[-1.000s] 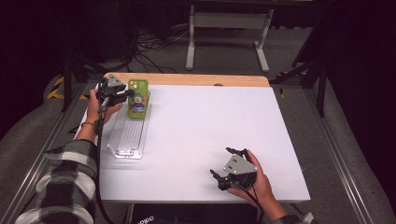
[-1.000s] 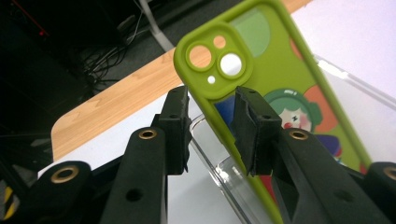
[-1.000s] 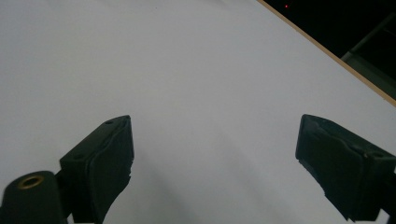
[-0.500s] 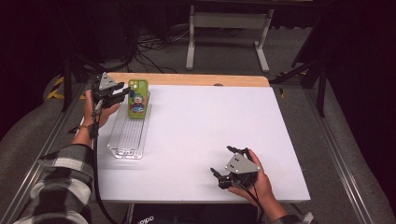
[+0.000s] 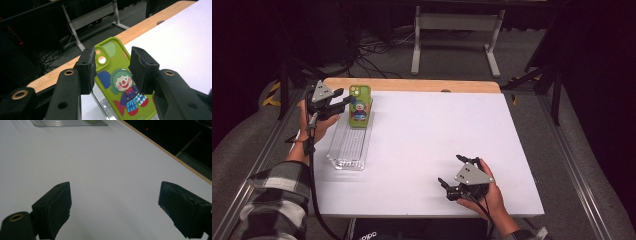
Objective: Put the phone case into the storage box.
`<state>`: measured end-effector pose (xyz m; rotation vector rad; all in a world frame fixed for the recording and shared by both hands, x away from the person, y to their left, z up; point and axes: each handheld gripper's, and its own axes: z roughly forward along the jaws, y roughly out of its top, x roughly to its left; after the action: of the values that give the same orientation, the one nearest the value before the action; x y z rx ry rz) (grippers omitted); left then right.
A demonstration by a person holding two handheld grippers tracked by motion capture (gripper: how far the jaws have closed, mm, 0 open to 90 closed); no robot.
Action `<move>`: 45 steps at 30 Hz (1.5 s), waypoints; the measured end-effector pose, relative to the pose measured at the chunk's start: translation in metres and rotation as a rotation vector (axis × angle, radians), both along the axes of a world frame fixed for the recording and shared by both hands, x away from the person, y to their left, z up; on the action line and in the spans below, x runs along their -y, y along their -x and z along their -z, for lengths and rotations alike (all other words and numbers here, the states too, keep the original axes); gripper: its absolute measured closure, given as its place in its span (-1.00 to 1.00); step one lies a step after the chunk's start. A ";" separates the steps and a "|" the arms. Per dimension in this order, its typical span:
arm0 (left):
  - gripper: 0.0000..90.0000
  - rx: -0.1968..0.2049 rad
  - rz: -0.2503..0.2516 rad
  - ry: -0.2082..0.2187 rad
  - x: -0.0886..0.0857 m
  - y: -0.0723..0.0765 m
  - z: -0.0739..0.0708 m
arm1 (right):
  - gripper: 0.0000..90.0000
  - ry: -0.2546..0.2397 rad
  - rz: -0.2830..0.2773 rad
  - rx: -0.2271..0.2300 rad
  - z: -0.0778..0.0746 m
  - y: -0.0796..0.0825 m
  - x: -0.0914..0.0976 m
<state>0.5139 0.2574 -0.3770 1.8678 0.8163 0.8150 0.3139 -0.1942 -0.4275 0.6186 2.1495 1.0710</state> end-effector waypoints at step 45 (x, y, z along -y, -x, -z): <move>-0.49 0.078 0.132 0.104 0.013 0.059 -0.008 | -0.79 -0.061 0.032 0.049 -0.012 -0.003 0.008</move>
<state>0.4548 0.2443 -0.3694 1.7670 0.6667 0.7443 0.3165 -0.2027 -0.4152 0.6455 2.0649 1.1262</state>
